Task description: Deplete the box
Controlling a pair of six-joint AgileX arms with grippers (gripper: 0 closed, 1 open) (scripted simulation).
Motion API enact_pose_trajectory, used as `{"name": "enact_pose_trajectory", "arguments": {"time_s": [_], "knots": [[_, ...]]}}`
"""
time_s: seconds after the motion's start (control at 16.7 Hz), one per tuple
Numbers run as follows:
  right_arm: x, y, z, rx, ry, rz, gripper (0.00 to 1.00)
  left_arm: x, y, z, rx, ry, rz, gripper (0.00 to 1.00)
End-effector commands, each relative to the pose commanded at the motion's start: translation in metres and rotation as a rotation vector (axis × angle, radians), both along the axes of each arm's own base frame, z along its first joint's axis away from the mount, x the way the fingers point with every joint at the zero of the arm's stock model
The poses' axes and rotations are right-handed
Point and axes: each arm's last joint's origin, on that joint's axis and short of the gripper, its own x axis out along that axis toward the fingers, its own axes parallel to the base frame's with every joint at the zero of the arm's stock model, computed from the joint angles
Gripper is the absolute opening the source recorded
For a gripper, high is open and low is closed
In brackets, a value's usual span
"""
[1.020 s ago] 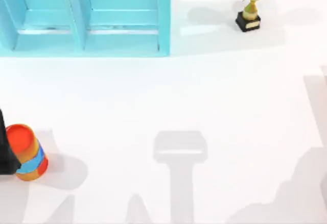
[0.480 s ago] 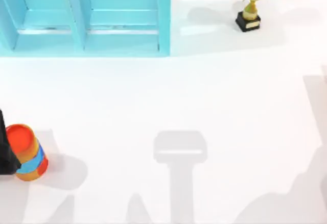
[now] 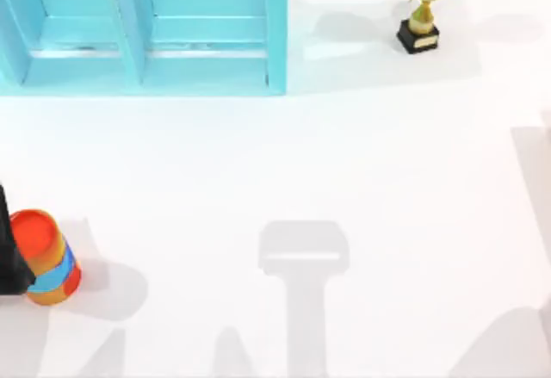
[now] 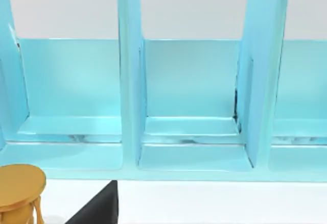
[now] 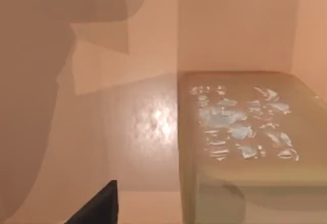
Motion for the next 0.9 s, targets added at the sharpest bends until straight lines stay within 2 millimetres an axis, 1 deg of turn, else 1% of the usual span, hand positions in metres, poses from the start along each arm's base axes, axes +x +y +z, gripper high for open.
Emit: {"name": "enact_pose_trajectory", "arguments": {"time_s": [0.12, 0.24, 0.36, 0.54, 0.9], "knots": [[-0.001, 0.000, -0.019, 0.000, 0.000, 0.000, 1.00, 0.000, 0.000, 0.000, 0.000, 0.000, 0.000, 1.00], [-0.003, 0.001, -0.032, 0.000, 0.000, 0.000, 1.00, 0.000, 0.000, 0.000, 0.000, 0.000, 0.000, 1.00], [-0.004, 0.001, -0.037, 0.000, 0.000, 0.000, 1.00, 0.000, 0.000, 0.000, 0.000, 0.000, 0.000, 1.00], [-0.004, 0.001, -0.037, 0.000, 0.000, 0.000, 1.00, 0.000, 0.000, 0.000, 0.000, 0.000, 0.000, 1.00], [-0.004, 0.001, -0.037, 0.000, 0.000, 0.000, 0.55, 0.000, 0.000, 0.000, 0.000, 0.000, 0.000, 1.00]]}}
